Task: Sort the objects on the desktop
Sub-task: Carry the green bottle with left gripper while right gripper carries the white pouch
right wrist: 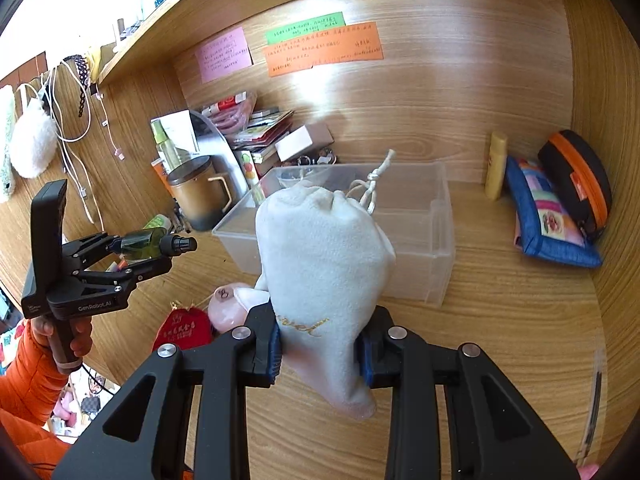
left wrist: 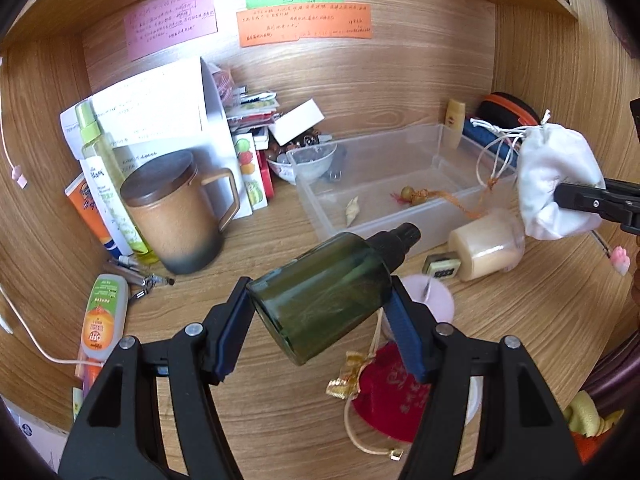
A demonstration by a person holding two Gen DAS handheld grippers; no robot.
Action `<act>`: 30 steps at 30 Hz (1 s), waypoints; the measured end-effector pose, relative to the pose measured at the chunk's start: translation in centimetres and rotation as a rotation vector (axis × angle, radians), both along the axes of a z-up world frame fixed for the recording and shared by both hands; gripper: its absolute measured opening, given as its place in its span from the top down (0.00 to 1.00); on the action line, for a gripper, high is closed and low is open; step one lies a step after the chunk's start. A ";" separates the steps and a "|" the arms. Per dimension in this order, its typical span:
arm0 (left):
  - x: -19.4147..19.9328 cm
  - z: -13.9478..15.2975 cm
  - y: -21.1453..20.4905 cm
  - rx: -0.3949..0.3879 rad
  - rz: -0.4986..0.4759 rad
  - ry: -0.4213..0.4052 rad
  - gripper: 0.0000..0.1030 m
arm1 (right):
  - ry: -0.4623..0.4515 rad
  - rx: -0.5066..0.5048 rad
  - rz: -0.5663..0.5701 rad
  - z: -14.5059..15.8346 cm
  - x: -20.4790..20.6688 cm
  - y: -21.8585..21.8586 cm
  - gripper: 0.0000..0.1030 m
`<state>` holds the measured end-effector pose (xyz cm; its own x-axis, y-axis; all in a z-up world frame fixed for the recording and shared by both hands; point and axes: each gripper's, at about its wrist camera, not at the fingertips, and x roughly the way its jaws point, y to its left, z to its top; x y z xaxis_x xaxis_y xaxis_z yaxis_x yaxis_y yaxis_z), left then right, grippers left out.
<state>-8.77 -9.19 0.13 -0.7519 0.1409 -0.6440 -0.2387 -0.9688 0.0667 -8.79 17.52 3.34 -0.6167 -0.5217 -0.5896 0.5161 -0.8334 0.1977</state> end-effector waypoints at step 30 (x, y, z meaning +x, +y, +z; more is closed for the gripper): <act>-8.8 2.5 2.1 0.094 -0.031 -0.041 0.37 | 0.054 0.053 -0.008 2.3 -10.3 -1.8 0.74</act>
